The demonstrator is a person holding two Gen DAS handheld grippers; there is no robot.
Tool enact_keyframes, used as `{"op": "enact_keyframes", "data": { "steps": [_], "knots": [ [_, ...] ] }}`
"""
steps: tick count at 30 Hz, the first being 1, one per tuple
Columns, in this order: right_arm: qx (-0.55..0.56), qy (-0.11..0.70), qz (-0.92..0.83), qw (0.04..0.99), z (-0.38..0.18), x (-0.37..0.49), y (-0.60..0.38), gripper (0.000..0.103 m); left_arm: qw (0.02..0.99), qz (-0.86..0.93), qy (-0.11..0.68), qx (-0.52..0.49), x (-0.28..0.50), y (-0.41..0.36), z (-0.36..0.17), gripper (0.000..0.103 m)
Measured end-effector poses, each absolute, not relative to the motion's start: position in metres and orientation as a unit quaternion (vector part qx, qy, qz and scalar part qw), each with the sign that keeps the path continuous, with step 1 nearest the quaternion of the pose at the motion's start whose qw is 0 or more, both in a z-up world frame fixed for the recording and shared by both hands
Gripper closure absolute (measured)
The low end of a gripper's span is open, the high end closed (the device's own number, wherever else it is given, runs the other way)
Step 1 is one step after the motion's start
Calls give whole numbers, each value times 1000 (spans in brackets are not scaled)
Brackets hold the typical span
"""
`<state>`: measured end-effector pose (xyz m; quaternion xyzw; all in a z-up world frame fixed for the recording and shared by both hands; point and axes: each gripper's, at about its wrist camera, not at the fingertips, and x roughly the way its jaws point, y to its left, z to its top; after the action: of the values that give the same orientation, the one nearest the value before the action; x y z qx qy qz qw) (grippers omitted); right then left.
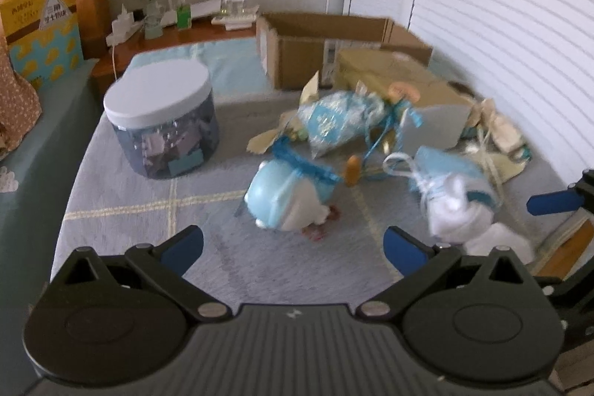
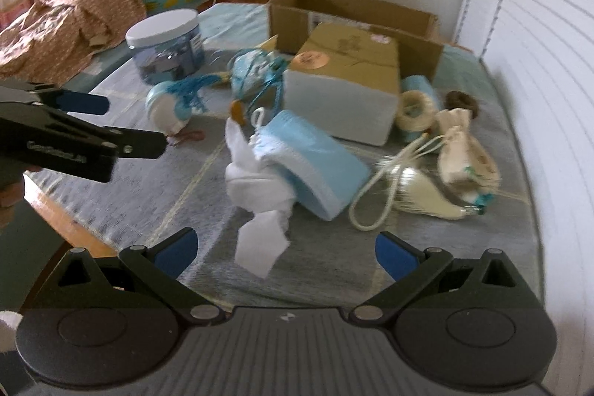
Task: Organize soft objects
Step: 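Close left gripper on blue bird plush while right gripper grasps white sock bunny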
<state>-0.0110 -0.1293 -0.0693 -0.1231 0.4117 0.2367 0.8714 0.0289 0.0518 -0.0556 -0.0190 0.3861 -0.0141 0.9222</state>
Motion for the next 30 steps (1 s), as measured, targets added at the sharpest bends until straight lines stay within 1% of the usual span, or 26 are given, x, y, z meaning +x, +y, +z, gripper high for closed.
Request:
{"op": "enact_keyframes", "data": {
  "steps": [7, 11, 24, 30],
  "knots": [
    [-129, 428, 253, 858, -83, -1, -119, 0, 910, -17, 415, -10, 42, 58, -77, 1],
    [-131, 433, 261, 853, -89, 3, -117, 0, 914, -22, 404, -1, 45, 59, -79, 0],
    [-151, 415, 266, 857, -92, 2, -115, 0, 926, -43, 375, 10, 56, 64, -82, 0],
    [-148, 411, 264, 860, -92, 1, -115, 0, 927, -57, 371, 20, 61, 59, -77, 3]
  ]
}}
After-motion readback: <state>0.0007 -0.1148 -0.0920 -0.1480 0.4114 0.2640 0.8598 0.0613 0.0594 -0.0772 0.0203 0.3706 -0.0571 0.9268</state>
